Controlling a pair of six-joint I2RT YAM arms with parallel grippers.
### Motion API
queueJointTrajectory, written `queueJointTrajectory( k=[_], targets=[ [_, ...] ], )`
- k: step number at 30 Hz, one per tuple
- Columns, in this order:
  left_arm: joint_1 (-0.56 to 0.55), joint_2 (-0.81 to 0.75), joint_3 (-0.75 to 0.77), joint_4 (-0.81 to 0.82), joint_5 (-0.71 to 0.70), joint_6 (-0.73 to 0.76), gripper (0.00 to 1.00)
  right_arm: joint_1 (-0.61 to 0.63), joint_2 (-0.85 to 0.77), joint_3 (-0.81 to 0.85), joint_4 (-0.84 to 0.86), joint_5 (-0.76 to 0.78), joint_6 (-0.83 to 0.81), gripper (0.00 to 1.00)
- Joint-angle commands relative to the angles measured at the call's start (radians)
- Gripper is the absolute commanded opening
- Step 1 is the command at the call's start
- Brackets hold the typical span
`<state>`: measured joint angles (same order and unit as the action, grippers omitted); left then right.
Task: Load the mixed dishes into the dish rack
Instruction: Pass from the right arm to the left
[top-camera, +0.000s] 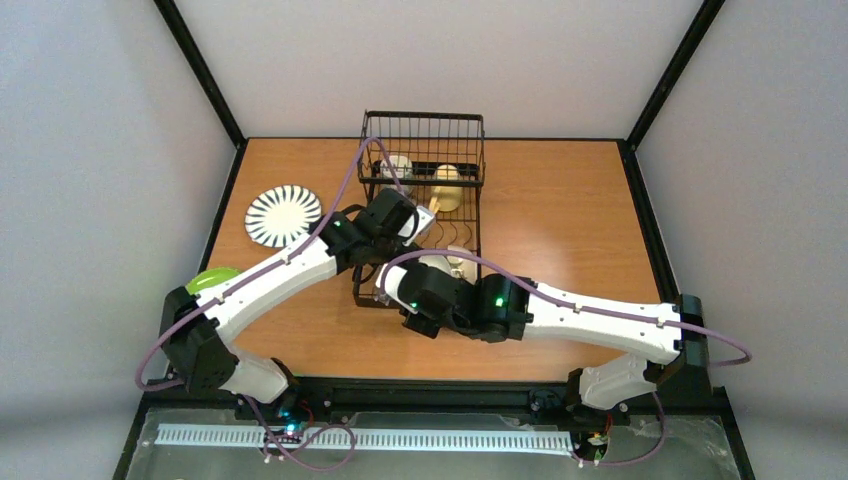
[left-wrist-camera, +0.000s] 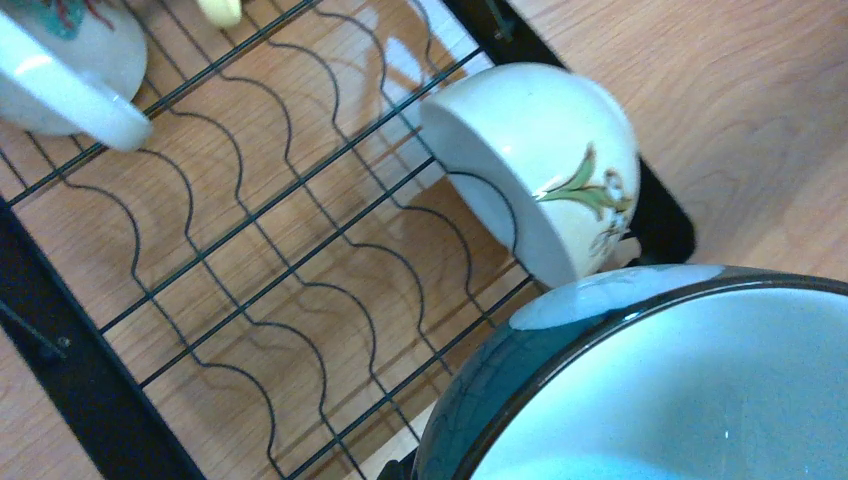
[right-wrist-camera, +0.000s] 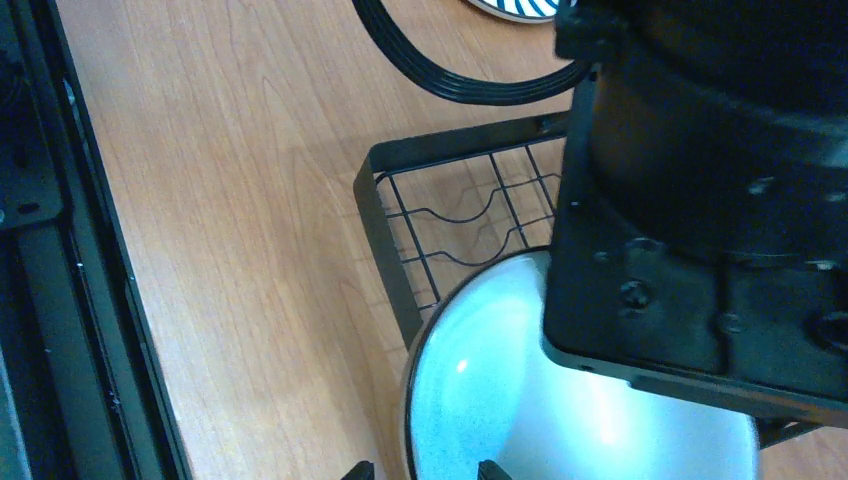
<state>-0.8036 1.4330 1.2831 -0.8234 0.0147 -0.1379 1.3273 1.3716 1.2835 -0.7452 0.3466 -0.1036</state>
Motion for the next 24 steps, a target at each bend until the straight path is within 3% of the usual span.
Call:
queueJointTrajectory(
  k=[1, 9, 17, 24],
  targets=[
    [0.003, -0.041, -0.007, 0.051, -0.065, -0.034, 0.00, -0.006, -0.027, 0.024, -0.008, 0.016, 0.047, 0.66],
    [0.004, -0.099, -0.053, 0.104, -0.196, -0.079, 0.00, -0.006, -0.091, 0.031, -0.037, 0.123, 0.153, 0.71],
    [0.003, -0.217, -0.156, 0.218, -0.322, -0.093, 0.00, -0.065, -0.100, 0.083, -0.042, 0.426, 0.376, 0.76],
    [0.004, -0.312, -0.221, 0.296, -0.343, -0.068, 0.00, -0.264, -0.040, 0.088, 0.002, 0.320, 0.415, 0.78]
  ],
)
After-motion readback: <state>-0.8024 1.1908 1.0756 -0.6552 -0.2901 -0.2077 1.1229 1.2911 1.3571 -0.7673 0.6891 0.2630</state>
